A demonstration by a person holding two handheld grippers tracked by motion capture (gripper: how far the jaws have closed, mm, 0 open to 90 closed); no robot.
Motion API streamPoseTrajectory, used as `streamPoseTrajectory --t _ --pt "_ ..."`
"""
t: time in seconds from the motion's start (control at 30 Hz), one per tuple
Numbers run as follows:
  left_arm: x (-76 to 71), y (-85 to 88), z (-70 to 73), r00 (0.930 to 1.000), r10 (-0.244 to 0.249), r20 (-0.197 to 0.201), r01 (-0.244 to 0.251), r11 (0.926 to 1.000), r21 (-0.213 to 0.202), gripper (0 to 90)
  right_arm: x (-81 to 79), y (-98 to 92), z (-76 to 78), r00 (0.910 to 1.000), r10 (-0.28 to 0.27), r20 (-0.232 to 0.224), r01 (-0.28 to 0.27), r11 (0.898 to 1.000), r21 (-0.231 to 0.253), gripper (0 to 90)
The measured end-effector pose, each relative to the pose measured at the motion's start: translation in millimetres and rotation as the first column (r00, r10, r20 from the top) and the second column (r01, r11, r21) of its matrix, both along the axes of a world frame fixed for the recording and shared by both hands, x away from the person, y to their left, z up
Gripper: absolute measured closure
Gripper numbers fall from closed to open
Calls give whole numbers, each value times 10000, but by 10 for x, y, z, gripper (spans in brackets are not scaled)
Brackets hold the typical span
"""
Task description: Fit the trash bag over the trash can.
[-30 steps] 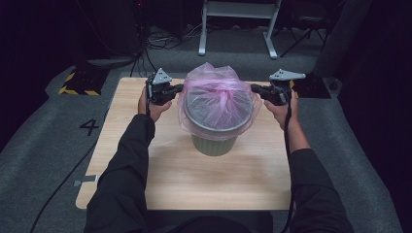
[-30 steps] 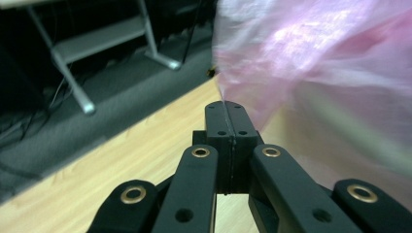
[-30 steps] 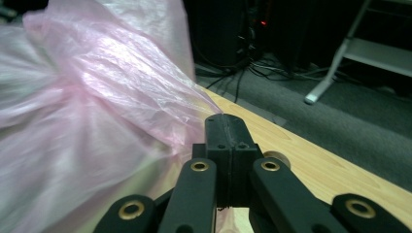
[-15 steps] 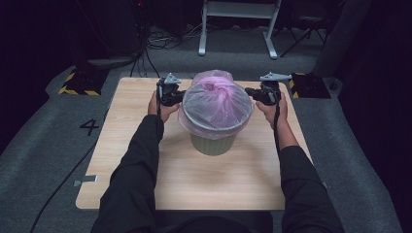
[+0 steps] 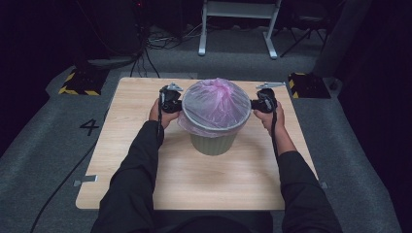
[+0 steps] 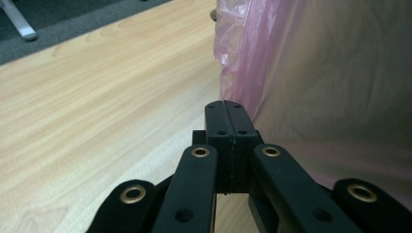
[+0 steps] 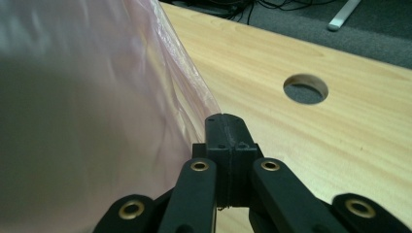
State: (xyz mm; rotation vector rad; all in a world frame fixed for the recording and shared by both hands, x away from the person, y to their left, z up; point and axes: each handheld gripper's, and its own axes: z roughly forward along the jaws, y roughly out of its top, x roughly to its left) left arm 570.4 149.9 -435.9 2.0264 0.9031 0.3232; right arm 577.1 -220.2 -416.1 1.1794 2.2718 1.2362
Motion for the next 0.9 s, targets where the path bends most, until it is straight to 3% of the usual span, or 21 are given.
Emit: streamPoseTrajectory --t 0.2,0.27,0.4,0.47,0.5,0.57,0.6,0.63,0.67,0.73,0.8,0.83,0.87,0.9 --pt "-155 107 -23 9996 -58 276 51 9997 234 887 -106 -107 -55 10000 96 4 -96 10000 -9 900" --pt "-187 132 -22 9992 83 385 -97 9993 361 765 -134 -127 -53 10000 75 41 -75 10000 -17 900" --pt "-363 328 41 9940 773 775 -797 9964 290 490 -260 -282 11 9992 -64 407 70 9999 -129 690" --pt "-414 369 70 9932 756 883 -788 9963 333 391 -277 -313 33 9987 -191 477 205 9993 -297 642" --pt "-538 431 114 9877 727 1384 -796 9958 450 348 -332 -394 87 9984 -139 554 149 9997 -180 565" --pt "-675 468 146 9838 455 1732 -600 9950 796 307 -402 -448 130 9977 -22 684 40 9996 -265 514" --pt "-675 468 146 9838 455 1732 -600 9950 796 294 -402 -448 130 9977 -22 684 40 9996 -265 514" --pt "-808 480 157 9810 187 1929 -377 9947 956 273 -513 -490 164 9951 145 981 -80 9977 -667 462" --pt "-808 480 157 9810 187 1929 -377 9947 956 267 -513 -490 164 9951 145 981 -80 9977 -667 462" --pt "-986 460 173 9747 -169 2228 -128 9913 1310 260 -634 -523 177 9923 533 1118 -432 9949 -907 405" --pt "-1048 442 184 9741 -402 2224 92 9903 1389 239 -777 -494 189 9845 1040 1410 -860 9880 -1281 378" --pt "-1136 392 198 9678 -540 2459 136 9866 1629 237 -833 -463 191 9815 1218 1479 -996 9838 -1494 343" --pt "-1136 392 198 9678 -540 2459 136 9866 1629 235 -833 -463 191 9815 1218 1479 -996 9838 -1494 343" --pt "-1217 332 224 9632 -864 2545 449 9853 1646 221 -949 -393 185 9696 1743 1717 -1462 9754 -1648 329"
